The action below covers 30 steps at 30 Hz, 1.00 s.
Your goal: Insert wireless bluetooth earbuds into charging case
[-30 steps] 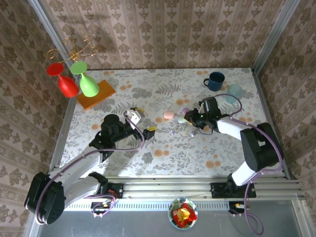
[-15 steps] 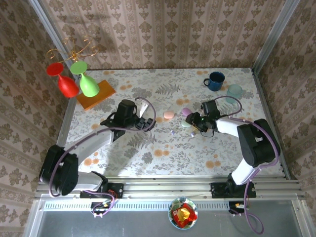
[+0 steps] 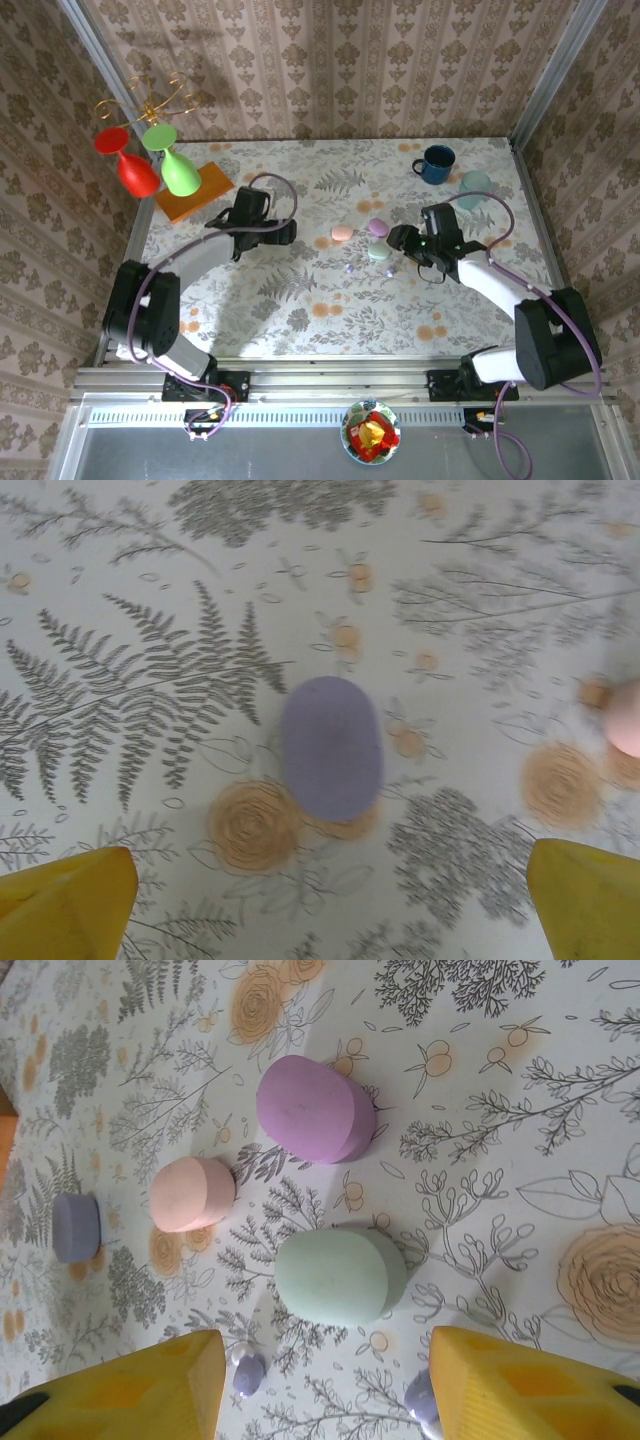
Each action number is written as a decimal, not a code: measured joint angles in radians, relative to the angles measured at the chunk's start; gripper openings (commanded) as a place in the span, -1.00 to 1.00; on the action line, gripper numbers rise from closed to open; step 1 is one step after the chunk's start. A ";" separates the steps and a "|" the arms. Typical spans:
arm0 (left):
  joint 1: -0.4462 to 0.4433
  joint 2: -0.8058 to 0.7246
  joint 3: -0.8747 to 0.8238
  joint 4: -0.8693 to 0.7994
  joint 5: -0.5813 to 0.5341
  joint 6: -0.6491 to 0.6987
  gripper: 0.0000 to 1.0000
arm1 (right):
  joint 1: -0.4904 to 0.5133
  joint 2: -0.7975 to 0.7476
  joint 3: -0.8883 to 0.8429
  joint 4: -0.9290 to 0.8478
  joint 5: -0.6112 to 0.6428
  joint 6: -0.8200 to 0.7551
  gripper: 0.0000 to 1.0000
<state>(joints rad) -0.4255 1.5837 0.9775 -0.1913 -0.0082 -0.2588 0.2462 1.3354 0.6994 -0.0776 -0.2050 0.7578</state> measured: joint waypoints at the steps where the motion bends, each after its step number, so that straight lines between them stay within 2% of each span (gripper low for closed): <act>1: 0.004 0.036 0.034 -0.020 0.000 -0.003 0.95 | 0.001 -0.020 -0.009 -0.003 0.002 0.000 0.15; 11: -0.029 0.283 0.280 -0.175 -0.020 -0.003 0.54 | 0.029 -0.082 -0.048 -0.010 0.015 -0.002 0.16; 18: -0.071 0.346 0.333 -0.249 -0.066 -0.012 0.35 | 0.034 -0.082 -0.067 -0.010 0.015 -0.004 0.16; 30: -0.071 0.366 0.334 -0.282 -0.087 -0.038 0.12 | 0.034 -0.072 -0.067 -0.010 0.015 -0.008 0.16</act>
<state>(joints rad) -0.4961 1.9499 1.3117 -0.4728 -0.0952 -0.2970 0.2798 1.2629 0.6327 -0.0875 -0.1898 0.7498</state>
